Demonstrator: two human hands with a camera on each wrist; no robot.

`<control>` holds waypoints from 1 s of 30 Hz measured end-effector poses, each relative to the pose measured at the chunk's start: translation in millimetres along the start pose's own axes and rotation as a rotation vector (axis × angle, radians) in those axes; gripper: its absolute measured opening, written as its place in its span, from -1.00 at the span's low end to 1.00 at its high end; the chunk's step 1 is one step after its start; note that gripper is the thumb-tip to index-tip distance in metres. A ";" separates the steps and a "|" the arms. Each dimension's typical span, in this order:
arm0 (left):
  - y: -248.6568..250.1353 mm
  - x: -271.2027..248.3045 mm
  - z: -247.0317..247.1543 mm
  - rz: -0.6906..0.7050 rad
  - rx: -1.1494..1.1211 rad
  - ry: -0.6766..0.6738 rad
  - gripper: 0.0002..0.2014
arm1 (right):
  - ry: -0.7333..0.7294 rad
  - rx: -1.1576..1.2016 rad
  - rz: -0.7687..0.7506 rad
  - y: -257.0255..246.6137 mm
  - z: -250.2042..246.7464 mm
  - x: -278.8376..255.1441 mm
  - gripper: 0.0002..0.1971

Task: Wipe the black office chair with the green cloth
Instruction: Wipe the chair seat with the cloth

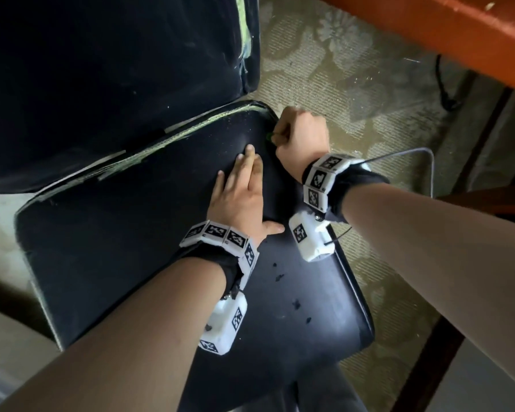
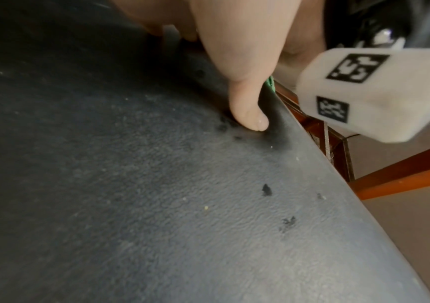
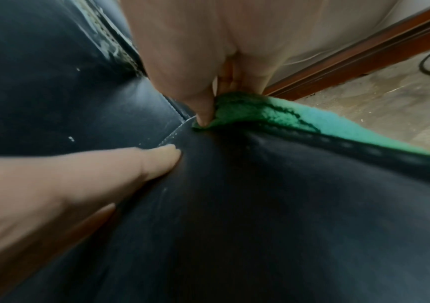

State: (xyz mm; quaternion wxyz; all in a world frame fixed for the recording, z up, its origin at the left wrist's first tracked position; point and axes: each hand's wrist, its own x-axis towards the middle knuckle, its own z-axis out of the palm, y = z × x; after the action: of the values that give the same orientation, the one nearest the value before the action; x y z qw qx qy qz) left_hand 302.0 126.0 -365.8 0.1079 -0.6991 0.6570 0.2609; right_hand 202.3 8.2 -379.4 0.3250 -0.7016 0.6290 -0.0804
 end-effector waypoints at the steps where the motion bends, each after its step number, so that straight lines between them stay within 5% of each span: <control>1: -0.1 -0.2 -0.8 0.000 -0.003 0.004 0.28 | 0.006 0.013 0.018 -2.8 -0.8 5.3 -0.90; 9: 1.2 8.9 -18.8 0.031 -0.019 0.129 0.09 | 0.039 0.161 0.192 17.2 -12.2 -13.7 -0.90; 14: -2.9 24.4 -18.8 0.070 -0.027 0.025 0.11 | 0.032 0.160 0.261 12.3 -4.7 -2.3 -0.92; 21: -12.1 26.4 -11.4 0.091 -0.062 0.048 0.00 | 0.105 0.149 0.246 -12.0 6.9 43.1 -0.83; 30: -10.5 27.0 -10.9 0.088 -0.069 0.014 0.08 | 0.002 0.096 0.243 -5.6 1.0 43.4 -0.84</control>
State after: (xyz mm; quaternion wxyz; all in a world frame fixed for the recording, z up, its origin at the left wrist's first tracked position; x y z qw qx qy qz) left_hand 314.8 98.5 -372.3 0.0677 -0.6744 0.6786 0.2831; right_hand 216.0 -32.1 -389.9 0.3650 -0.6036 0.7052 -0.0710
